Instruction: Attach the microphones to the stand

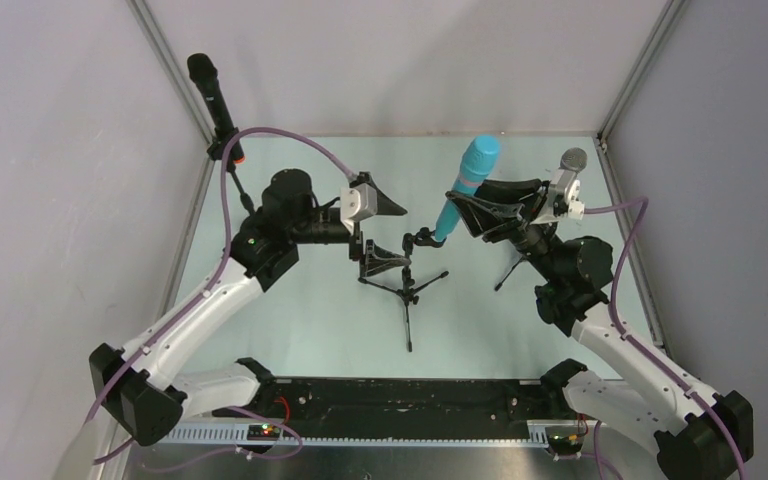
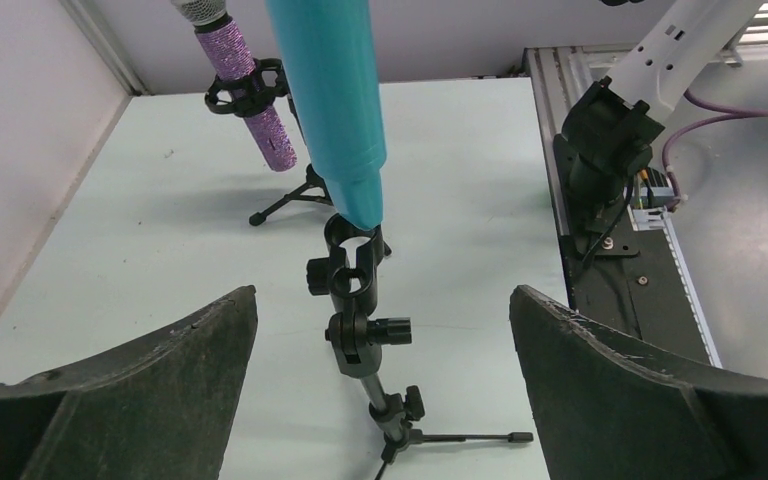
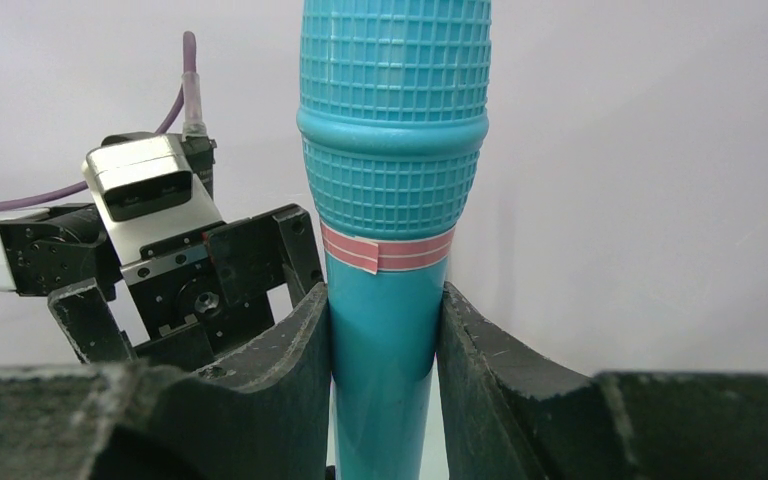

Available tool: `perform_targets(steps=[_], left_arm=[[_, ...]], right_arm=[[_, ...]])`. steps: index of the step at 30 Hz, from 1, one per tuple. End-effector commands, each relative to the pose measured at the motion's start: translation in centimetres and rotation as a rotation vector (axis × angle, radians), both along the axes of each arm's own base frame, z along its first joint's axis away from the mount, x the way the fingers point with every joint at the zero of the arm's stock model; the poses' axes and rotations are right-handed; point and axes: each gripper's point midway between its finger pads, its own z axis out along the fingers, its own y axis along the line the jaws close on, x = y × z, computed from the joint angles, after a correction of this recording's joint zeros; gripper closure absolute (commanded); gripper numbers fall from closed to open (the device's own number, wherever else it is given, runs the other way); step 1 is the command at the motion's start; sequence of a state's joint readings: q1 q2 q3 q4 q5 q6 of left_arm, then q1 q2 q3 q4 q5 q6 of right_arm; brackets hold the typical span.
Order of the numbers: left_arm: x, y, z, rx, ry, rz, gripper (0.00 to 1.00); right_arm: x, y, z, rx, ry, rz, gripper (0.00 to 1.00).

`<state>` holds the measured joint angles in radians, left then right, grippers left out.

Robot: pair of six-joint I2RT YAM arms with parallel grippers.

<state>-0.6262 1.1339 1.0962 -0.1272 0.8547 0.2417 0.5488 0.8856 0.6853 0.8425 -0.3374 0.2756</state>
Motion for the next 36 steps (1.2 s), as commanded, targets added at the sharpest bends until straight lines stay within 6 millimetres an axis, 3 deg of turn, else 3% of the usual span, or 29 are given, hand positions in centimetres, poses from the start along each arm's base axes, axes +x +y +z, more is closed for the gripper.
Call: perform_targets(steps=[1, 21, 36], left_arm=[[-0.3, -0.7, 0.4, -0.017, -0.029, -0.061, 0.01], [0.4, -0.8, -1.9, 0.02, -0.018, -0.046, 0.02], [2.8, -1.8, -4.2, 0.068, 0.057, 0.014, 0.12]], right_arm=[[-1.1, -1.0, 3.8, 0.067, -0.106, -0.025, 1.0], [0.4, 1.3, -0.5, -0.054, -0.026, 0.006, 1.0], [1.2, 1.6, -2.0, -0.052, -0.025, -0.006, 1.0]])
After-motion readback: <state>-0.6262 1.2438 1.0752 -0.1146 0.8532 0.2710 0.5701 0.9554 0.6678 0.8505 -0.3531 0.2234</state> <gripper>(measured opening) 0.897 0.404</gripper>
